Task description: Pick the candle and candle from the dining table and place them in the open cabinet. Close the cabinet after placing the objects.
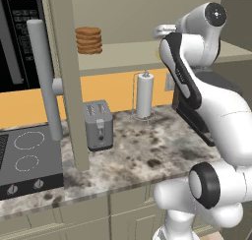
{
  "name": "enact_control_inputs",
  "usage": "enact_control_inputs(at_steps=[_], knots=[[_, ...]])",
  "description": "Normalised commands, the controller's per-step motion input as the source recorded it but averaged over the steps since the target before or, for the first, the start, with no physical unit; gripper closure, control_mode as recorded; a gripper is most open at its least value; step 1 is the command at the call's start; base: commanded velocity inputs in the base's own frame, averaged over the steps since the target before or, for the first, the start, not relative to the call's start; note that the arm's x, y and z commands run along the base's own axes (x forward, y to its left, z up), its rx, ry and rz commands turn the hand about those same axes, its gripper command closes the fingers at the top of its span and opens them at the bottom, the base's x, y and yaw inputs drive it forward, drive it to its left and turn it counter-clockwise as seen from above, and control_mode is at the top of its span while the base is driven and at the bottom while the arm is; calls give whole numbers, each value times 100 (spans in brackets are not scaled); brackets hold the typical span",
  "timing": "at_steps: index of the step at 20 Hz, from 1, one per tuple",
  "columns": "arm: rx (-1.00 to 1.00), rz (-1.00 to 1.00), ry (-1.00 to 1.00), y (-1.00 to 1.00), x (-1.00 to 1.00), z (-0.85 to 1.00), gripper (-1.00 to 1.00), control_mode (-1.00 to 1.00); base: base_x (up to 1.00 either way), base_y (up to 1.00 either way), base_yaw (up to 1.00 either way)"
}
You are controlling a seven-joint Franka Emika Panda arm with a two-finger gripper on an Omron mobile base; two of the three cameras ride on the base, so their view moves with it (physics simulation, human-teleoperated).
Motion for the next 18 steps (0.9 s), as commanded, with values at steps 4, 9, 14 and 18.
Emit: enact_control_inputs(at_steps=[4, 9, 14, 18], knots=[[0, 0, 0, 0, 34, -1, 100, -100, 0, 0, 0], [0, 0, 3, 0, 31, -11, 100, -100, 0, 0, 0], [0, 0, 4, 0, 32, -12, 100, -100, 0, 0, 0], [0, 0, 2, 0, 34, -8, 100, -100, 0, 0, 0]])
